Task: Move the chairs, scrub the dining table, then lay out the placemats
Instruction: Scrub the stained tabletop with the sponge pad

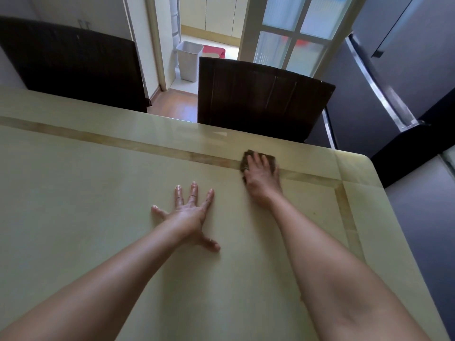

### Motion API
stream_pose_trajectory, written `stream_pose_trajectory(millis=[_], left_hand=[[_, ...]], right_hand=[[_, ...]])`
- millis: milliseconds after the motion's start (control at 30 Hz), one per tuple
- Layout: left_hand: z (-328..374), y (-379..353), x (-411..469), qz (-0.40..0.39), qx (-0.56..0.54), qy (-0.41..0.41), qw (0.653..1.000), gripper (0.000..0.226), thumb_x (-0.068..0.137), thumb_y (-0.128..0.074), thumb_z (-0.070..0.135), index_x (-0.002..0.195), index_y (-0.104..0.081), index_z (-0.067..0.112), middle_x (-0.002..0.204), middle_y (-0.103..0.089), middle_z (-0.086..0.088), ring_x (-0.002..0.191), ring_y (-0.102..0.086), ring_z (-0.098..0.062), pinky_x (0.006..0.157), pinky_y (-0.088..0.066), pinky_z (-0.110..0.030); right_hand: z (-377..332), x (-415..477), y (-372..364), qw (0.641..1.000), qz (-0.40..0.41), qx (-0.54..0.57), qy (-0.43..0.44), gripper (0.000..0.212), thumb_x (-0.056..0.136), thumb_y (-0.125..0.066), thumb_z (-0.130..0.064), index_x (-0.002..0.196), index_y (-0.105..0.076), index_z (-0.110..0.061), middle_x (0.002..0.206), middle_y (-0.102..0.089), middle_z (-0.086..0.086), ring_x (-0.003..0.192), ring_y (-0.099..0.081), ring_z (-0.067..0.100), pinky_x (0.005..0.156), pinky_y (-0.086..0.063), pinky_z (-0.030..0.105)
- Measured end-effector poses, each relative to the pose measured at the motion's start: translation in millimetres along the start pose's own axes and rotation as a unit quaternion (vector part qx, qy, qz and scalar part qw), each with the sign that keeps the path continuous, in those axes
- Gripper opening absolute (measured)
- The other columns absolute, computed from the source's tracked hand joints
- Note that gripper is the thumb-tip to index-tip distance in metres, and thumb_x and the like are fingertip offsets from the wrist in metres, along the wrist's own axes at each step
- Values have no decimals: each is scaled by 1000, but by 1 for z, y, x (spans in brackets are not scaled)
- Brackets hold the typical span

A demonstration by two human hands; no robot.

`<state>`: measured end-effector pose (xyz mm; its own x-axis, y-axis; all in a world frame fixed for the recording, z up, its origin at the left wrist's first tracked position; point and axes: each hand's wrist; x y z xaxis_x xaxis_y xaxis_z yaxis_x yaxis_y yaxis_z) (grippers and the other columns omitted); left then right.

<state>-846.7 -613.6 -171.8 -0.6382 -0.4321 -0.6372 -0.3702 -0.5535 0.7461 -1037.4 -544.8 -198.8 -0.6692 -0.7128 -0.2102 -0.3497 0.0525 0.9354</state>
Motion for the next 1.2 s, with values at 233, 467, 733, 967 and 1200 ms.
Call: stream_pose_trajectory(millis=[233,467,733,967,1200], left_hand=[[1,0,1,1,3,3,1000,130,61,-74,63,142,25,42,149,40,1,138,32,-34,99,-5,-79],[3,3,3,-4,1,2,1000,132,59,-76,61,142,25,41,148,40,-1,137,33,-37,97,-5,-80],[9,7,4,0,41,8,999,136,57,-76,64,144,25,35,150,36,-5,137,32,-37,100,1,-78],[37,28,30,-3,16,-19,1000,129,60,-74,63,143,23,41,150,37,0,137,32,-37,98,-1,-79],[41,27,38,-17,42,-10,999,131,61,-74,63,140,29,42,147,43,-1,136,34,-39,98,-5,-79]], right_hand=[[62,-18,14,994,38,-15,-99,53,102,-21,-31,153,-8,-19,160,3,-2,147,6,17,118,9,47],[22,-13,4,994,34,16,-104,59,100,-29,-32,152,-10,-12,160,5,6,147,7,23,116,11,45],[-14,-14,-7,999,-36,2,28,58,101,-30,-26,153,-5,-18,160,9,0,146,13,18,116,14,42],[-19,20,-2,996,-42,-6,83,55,102,-26,-25,152,-7,-20,160,6,-4,147,11,15,117,14,40],[-37,70,0,998,-12,-2,63,58,99,-27,-16,153,-5,-18,160,7,-1,147,11,18,116,15,41]])
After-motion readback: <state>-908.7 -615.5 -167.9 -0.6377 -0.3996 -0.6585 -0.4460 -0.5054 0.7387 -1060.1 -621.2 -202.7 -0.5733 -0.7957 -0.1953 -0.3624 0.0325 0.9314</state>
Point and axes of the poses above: each hand's wrist, its own x-axis towards the middle knuckle, its own y-axis out of the back of the hand, z = x × y
